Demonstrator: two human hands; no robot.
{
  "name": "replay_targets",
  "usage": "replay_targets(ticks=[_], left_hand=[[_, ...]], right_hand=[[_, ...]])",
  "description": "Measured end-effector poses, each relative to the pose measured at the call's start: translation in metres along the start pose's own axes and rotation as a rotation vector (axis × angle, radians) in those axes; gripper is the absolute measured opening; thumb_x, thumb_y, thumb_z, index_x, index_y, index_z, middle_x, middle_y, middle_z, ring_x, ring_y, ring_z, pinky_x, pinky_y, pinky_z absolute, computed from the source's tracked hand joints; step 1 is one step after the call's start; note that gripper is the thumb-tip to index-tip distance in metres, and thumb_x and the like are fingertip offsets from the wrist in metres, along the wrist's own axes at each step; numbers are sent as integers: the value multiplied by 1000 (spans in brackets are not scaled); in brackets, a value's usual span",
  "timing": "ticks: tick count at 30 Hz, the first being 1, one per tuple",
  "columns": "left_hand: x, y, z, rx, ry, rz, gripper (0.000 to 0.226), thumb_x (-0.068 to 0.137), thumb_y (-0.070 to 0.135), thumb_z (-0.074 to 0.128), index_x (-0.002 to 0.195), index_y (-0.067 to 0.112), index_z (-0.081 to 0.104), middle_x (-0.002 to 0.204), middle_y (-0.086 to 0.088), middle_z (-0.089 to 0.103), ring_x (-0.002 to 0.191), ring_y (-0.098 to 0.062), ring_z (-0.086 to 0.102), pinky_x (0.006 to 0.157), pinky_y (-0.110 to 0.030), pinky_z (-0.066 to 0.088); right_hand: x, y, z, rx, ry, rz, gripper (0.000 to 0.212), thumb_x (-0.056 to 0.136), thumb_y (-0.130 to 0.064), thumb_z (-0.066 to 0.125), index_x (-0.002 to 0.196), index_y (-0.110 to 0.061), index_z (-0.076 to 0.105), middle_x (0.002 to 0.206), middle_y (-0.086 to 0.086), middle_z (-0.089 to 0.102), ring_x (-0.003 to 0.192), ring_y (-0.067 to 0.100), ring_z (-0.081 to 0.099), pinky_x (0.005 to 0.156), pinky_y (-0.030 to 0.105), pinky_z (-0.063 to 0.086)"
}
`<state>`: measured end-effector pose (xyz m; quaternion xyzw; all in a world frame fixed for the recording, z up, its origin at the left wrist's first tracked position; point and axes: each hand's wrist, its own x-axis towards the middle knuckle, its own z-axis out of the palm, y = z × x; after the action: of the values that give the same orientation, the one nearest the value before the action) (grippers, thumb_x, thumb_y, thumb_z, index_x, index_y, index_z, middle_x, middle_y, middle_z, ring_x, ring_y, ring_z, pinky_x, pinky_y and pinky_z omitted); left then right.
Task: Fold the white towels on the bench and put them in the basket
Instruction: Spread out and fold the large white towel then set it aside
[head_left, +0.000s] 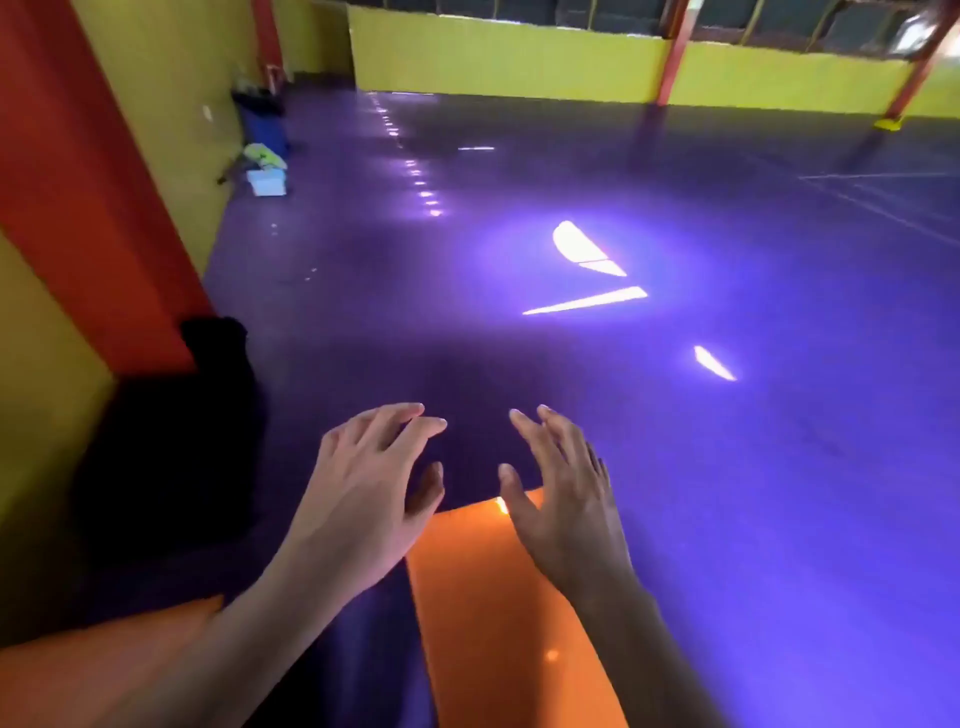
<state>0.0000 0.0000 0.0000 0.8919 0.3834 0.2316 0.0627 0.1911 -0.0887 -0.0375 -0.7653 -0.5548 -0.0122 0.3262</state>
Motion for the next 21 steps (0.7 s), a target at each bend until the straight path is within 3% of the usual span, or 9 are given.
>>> replay_targets(ticks=[3, 10, 14, 18, 21], left_hand=[[-20, -30, -9, 58, 47, -125, 43, 90, 42, 47, 127, 25, 63, 132, 4, 59, 119, -21, 56, 96, -40, 45], [-97, -87, -40, 187, 96, -464, 43, 90, 44, 45, 127, 29, 61, 129, 6, 57, 114, -24, 54, 93, -42, 44], [-158, -113, -62, 240, 158, -653, 41, 90, 46, 44, 124, 29, 62, 124, 5, 59, 110, -27, 56, 88, -42, 44], [-234, -129, -83, 319, 201, -837, 41, 89, 44, 44, 122, 28, 62, 122, 3, 61, 103, -30, 58, 85, -46, 45], [-294, -134, -93, 364, 245, -979, 40, 90, 43, 45, 120, 25, 64, 119, 1, 61, 103, -31, 58, 88, -44, 43]], right_hand=[[16, -29, 30, 67, -67, -119, 52, 98, -41, 53, 148, -33, 43, 152, -7, 39, 139, 9, 38, 116, 32, 31], [25, -105, 90, 182, -292, -371, 52, 99, -43, 49, 149, -34, 42, 152, -10, 38, 139, 7, 34, 115, 24, 23], [9, -162, 125, 252, -355, -528, 51, 96, -44, 51, 145, -31, 49, 148, -9, 46, 135, 9, 41, 113, 15, 19], [-26, -220, 159, 318, -442, -709, 50, 93, -40, 58, 141, -25, 54, 144, -3, 52, 132, 18, 48, 111, 34, 37], [-60, -261, 181, 328, -510, -851, 50, 92, -37, 61, 139, -23, 56, 142, 0, 55, 130, 19, 50, 109, 37, 39]])
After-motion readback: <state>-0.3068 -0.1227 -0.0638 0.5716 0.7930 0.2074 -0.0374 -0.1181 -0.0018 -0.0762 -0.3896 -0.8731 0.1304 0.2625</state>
